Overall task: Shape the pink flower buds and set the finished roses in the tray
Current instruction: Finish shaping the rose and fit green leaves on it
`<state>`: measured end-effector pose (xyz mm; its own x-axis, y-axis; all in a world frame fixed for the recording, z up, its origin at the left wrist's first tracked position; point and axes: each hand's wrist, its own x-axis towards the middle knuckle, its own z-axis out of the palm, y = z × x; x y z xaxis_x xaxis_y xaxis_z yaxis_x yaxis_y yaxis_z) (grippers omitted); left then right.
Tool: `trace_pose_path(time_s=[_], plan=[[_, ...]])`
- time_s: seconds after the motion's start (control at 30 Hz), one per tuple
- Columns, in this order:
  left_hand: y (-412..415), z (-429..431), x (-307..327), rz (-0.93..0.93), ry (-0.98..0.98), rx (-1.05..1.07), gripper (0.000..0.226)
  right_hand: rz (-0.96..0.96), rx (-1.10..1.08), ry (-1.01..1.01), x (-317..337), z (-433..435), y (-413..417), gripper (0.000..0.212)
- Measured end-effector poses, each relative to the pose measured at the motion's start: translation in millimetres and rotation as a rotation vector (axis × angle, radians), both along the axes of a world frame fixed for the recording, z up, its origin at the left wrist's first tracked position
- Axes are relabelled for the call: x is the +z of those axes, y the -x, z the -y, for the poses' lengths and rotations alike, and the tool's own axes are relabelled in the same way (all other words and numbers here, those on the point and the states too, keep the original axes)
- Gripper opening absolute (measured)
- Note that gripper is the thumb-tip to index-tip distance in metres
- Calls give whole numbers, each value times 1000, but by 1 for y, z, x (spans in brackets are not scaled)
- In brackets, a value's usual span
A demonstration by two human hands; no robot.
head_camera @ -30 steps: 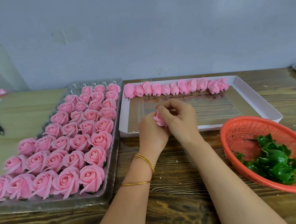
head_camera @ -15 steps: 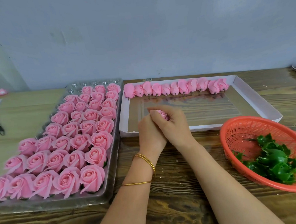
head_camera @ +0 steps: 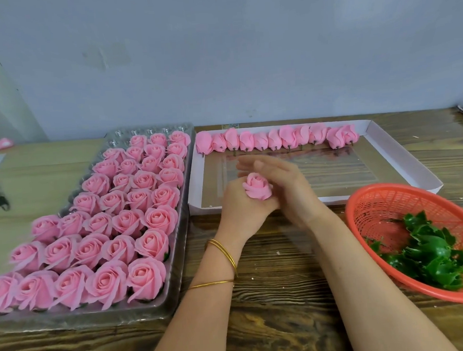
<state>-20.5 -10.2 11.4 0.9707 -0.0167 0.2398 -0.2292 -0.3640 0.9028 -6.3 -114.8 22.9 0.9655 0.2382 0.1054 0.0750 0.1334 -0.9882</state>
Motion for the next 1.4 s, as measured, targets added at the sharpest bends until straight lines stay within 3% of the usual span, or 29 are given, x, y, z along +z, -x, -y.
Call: trace_pose_path(time_s=[0.13, 0.27, 0.67, 0.8, 0.93, 1.03, 1.13, 1.23, 1.3, 1.4], plan=[[1, -3, -3, -98, 187, -180, 22, -31, 46, -176, 6, 5, -2, 37], [2, 0, -2, -132, 278, -285, 35, -6, 144, -119, 10, 5, 1, 46], [-1, -3, -7, -229, 438, -379, 37, -42, 201, -28, 13, -1, 7, 57], [-2, -4, -8, -251, 465, -370, 27, -51, 215, 29, 10, -1, 6, 63], [-2, -6, -9, -267, 452, -391, 30, -77, 245, 107, 7, 1, 6, 66], [-1, -6, -6, -249, 409, -383, 20, -92, 250, 118, 4, 3, 4, 64], [1, -5, -3, -198, 337, -365, 18, -145, 237, 74, 1, 3, 3, 54], [2, -5, -1, -158, 269, -354, 30, -189, 187, 69, -1, 3, 2, 43], [3, -5, 1, -133, 223, -344, 23, -189, 114, 68, -2, 3, 0, 37], [4, -4, 1, -112, 192, -347, 17, -221, 85, -83, -1, 4, -3, 30]])
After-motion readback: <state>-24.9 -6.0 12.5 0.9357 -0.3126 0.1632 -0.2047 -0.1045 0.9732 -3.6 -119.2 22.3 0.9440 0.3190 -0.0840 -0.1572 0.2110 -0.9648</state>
